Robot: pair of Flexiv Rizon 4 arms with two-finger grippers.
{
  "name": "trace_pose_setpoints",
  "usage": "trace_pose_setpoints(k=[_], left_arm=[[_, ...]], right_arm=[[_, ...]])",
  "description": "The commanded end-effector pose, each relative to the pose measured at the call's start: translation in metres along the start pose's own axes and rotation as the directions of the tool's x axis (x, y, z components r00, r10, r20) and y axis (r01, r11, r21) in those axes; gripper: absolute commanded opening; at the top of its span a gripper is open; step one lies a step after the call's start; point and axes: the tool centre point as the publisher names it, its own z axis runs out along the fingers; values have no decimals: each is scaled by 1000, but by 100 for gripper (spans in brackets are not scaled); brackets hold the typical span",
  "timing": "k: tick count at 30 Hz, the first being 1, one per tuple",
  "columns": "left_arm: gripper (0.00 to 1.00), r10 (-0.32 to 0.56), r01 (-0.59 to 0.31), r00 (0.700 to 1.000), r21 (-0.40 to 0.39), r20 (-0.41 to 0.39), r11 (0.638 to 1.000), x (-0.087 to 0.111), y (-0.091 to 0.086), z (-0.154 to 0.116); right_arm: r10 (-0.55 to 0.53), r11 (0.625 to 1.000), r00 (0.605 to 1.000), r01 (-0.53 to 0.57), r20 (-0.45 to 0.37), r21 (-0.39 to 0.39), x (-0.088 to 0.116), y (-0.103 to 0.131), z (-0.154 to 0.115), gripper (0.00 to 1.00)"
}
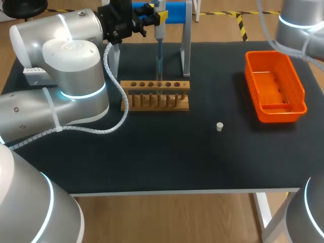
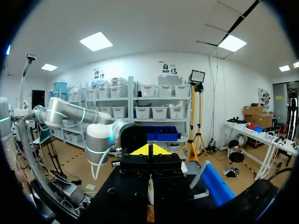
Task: Invert the test tube, pick up the pipette, mount the tip to pipette, aspirate from beaker and dispense into the tube, eject the tip, return the pipette, and cap with the stopper.
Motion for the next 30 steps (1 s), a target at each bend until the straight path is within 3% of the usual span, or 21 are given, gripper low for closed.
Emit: trace_pose_setpoints(k=[1, 30], left_arm=[[0, 1, -1, 1000, 9, 4, 1000, 1, 2, 2], [0, 1, -1, 1000, 9, 4, 1000, 1, 2, 2]], right_arm=[[6, 1000, 1000, -6, -19, 11, -9, 1, 10, 0], [5, 1000, 996, -3, -89, 15, -3, -1, 51, 0]])
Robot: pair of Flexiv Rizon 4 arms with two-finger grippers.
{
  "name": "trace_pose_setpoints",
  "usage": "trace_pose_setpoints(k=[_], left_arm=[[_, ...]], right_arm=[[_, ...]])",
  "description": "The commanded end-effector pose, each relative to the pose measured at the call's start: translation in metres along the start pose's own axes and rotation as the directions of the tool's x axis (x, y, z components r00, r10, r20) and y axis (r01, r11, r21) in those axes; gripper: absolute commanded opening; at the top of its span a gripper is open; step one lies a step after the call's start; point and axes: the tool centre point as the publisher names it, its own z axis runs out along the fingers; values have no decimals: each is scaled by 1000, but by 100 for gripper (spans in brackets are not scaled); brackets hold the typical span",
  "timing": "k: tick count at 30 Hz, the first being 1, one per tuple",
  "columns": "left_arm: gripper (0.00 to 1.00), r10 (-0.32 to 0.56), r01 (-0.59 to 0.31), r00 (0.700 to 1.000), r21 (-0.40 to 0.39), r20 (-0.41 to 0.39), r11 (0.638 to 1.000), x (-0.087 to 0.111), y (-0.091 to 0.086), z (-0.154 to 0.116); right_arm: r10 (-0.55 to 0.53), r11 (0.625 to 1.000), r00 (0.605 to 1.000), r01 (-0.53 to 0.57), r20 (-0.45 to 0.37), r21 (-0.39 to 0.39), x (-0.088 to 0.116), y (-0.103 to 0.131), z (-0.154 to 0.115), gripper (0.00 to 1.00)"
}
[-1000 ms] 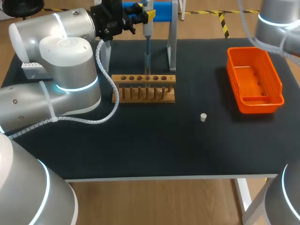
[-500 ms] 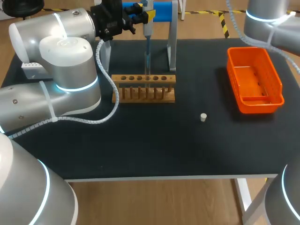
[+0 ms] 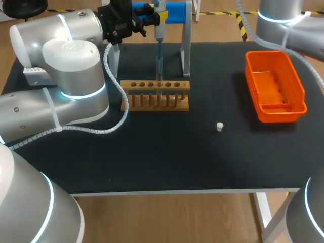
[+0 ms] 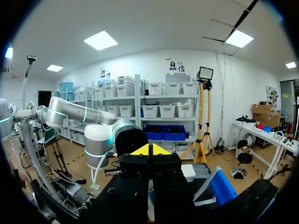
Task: Invert the test tube, pick up the pipette, mount the tip to pipette, aspirate from beaker and dispense into the tube, eject the tip, return the pipette, and cap with the stopper.
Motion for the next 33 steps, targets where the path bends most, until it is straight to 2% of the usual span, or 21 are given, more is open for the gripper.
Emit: trace_pose_setpoints(k=[1, 33], left_arm=[[0, 1, -1, 1000, 9, 4, 1000, 1, 2, 2], [0, 1, -1, 1000, 9, 4, 1000, 1, 2, 2]], right_arm=[[0, 1000, 1000, 0, -8, 3, -1, 1, 2, 0], [30, 1000, 1000, -30, -4, 7, -2, -19, 4, 0]])
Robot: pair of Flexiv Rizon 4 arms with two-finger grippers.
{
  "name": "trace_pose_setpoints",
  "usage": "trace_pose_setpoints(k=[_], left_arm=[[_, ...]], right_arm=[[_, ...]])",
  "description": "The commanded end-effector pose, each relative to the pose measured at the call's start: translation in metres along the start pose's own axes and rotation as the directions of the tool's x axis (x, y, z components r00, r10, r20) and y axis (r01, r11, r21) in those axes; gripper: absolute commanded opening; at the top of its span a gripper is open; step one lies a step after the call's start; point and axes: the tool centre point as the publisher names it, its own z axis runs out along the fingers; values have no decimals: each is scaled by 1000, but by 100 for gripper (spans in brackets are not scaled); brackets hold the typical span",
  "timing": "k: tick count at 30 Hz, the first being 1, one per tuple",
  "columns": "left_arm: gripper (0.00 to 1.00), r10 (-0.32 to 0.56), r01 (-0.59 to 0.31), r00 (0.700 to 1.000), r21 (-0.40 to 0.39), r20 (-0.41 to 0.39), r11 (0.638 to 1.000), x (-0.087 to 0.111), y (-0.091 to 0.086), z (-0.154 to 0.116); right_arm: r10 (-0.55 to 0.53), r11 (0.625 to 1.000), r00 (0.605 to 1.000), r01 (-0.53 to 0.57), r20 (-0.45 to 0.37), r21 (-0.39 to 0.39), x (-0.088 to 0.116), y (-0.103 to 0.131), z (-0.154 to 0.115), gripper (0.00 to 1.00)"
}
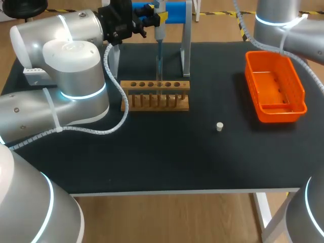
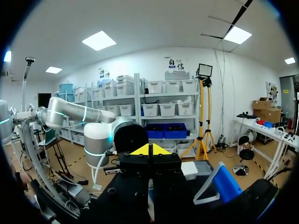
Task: Invert the test tube, pick up the pipette, mount the tip to pipette, aspirate from beaker and dispense into the tube, eject the tip, return the pipette, and cap with the stopper.
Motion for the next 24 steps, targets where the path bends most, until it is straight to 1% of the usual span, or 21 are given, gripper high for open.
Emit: trace_pose_setpoints(k=[1, 19, 24], left_arm=[[0, 1, -1, 1000, 11, 4, 1000, 0, -1, 1], [0, 1, -1, 1000, 11, 4, 1000, 0, -1, 1], [0, 1, -1, 1000, 11, 4, 1000, 0, -1, 1]], right_arm=[[1, 1000, 1000, -1, -3, -1, -2, -5, 0, 0], [33, 999, 999, -33, -3, -10, 1, -28, -1, 0], [40, 999, 999, -40, -1, -11, 1, -29, -1, 0]])
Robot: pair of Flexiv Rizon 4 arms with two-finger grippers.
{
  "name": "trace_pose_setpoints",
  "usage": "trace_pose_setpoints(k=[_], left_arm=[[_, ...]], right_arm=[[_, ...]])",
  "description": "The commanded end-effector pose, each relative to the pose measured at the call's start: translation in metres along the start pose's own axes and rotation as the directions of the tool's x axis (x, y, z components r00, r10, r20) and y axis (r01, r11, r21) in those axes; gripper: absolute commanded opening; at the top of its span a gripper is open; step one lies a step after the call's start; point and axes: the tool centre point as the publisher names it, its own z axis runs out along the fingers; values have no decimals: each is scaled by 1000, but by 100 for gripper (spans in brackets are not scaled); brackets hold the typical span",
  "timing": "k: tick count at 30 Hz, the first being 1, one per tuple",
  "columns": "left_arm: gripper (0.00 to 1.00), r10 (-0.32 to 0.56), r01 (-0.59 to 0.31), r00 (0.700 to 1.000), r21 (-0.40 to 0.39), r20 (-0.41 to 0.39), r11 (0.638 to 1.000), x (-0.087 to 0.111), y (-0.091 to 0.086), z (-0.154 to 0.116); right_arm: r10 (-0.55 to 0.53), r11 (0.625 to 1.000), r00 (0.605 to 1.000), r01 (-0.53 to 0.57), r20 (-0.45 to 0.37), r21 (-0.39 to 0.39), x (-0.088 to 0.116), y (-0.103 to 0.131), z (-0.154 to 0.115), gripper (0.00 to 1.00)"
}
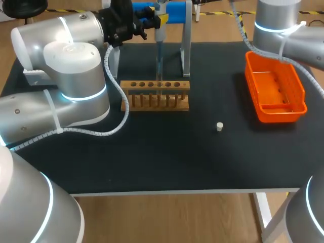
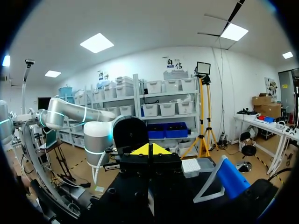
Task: Invert the test tube, pick up the pipette, mount the tip to pipette, aspirate from beaker and dispense into the tube, eject the tip, return the pipette, and cap with the stopper.
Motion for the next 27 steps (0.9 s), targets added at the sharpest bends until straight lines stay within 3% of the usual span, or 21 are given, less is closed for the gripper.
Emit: trace_pose_setpoints(k=[1, 7, 14, 16, 17, 22, 27], left_arm=[[0, 0, 0, 1000, 12, 5, 1000, -1, -5, 1], [0, 0, 0, 1000, 12, 5, 1000, -1, -5, 1], [0, 0, 0, 1000, 12, 5, 1000, -1, -5, 1], [0, 0, 0, 1000, 12, 5, 1000, -1, -5, 1], [0, 0, 0, 1000, 12, 5, 1000, -1, -5, 1], [0, 0, 0, 1000, 12, 5, 1000, -1, -5, 1], [0, 0, 0, 1000, 12, 5, 1000, -1, -5, 1]], right_arm=[[2, 1000, 1000, -2, 0, 0, 0, -9, -1, 0], [-4, 1000, 1000, 4, 0, -1, 0, -10, -2, 0], [-86, 996, 996, 86, -7, -10, 5, 17, -6, 0], [-110, 994, 994, 110, -5, -10, 8, 24, -9, 49], [-120, 993, 993, 120, -4, -7, 10, 27, -10, 100], [-161, 987, 987, 161, -1, -2, 22, 33, -25, 100], [-206, 978, 978, 205, 24, 23, 32, 24, -53, 100]])
